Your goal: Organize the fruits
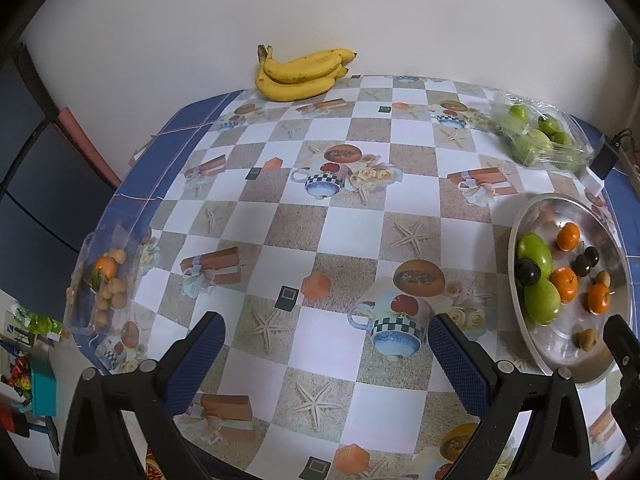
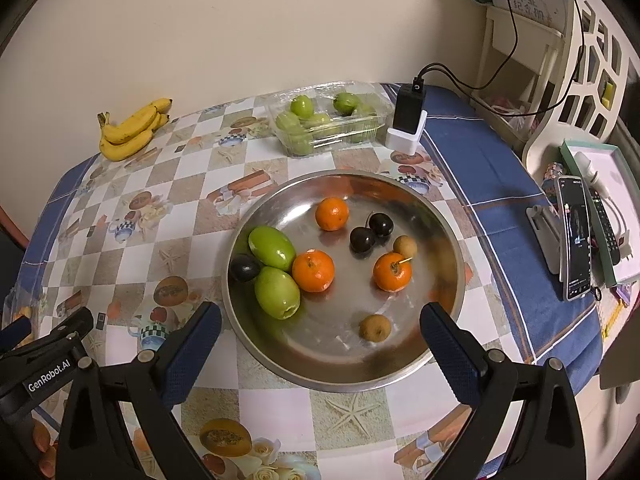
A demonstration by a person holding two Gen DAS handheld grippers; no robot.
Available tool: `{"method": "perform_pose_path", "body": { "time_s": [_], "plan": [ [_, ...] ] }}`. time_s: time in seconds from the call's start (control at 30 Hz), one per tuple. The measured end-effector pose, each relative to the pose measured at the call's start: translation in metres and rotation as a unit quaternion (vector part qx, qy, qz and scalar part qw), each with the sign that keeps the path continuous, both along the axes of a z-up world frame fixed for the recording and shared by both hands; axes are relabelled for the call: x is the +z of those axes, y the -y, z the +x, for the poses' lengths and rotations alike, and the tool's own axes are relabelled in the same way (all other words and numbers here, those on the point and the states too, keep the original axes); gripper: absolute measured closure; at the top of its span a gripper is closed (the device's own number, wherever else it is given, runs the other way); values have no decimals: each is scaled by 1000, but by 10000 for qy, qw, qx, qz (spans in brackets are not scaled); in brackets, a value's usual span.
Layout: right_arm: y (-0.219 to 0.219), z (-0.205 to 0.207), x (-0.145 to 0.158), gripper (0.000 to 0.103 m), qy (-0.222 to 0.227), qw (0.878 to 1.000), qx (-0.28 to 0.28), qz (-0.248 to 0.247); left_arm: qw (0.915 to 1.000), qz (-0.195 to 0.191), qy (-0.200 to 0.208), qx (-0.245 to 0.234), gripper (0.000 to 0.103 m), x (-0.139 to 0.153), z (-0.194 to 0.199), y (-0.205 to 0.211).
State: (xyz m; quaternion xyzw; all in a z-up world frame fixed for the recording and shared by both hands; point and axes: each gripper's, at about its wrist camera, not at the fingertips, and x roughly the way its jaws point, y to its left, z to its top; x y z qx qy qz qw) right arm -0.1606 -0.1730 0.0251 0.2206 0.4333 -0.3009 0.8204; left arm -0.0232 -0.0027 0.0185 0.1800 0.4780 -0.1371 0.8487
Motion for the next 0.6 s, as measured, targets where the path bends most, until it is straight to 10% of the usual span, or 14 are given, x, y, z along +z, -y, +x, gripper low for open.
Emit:
{"method": "perform_pose_path", "body": {
  "time_s": [0.6],
  "plan": [
    [-3, 2, -3, 3, -60, 10000, 11, 10, 9999, -98, 37, -18, 1, 1, -2, 0]
  ]
}}
